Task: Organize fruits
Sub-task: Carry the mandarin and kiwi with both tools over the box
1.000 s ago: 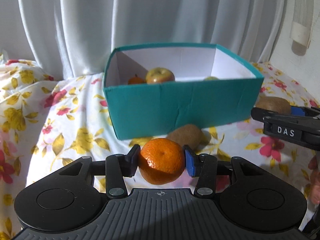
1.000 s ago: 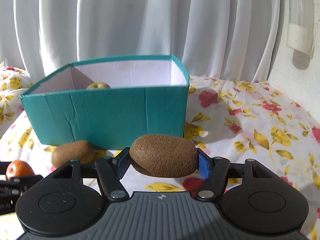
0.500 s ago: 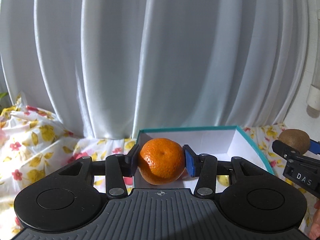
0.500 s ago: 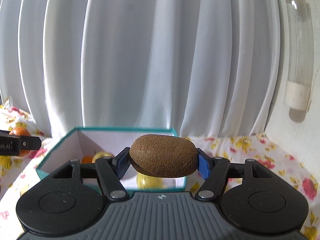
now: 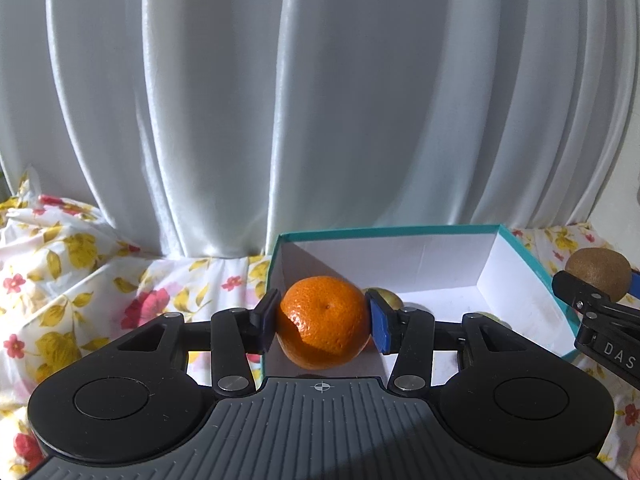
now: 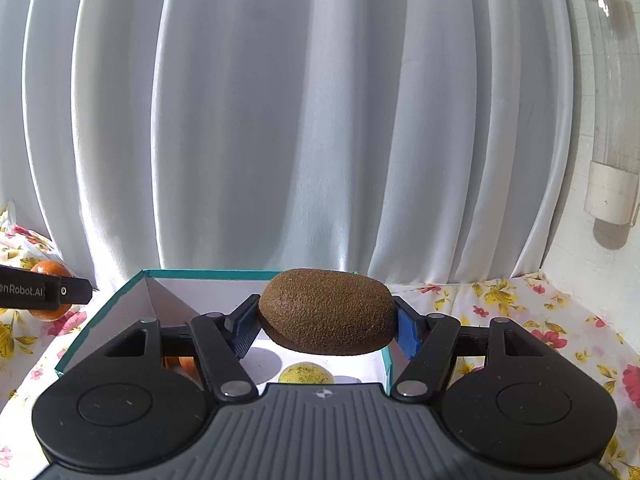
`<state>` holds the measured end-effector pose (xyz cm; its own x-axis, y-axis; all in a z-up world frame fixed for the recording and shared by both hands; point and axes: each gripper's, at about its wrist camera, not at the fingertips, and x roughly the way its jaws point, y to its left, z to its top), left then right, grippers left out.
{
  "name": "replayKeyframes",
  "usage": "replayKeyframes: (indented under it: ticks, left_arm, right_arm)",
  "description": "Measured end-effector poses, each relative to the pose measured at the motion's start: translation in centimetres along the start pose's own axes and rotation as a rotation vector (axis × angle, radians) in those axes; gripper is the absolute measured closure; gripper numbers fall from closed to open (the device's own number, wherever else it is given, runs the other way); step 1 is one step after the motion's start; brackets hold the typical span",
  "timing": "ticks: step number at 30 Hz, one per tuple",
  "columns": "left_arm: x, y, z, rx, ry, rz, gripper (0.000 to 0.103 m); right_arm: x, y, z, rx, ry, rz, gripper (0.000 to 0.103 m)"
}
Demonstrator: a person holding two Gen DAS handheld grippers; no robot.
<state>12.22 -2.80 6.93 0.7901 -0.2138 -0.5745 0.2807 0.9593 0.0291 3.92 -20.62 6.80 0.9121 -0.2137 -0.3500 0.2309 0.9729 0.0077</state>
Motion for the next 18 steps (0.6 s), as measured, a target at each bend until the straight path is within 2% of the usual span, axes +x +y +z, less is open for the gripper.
replayKeyframes:
  ticks: [18]
  left_arm:
    - [4.7, -1.1, -2.0, 0.039, 0.116, -0.017, 0.053]
  right_arm:
    - [4.2, -0.1, -2.8, -0.013, 0.118, 0.008, 0.035]
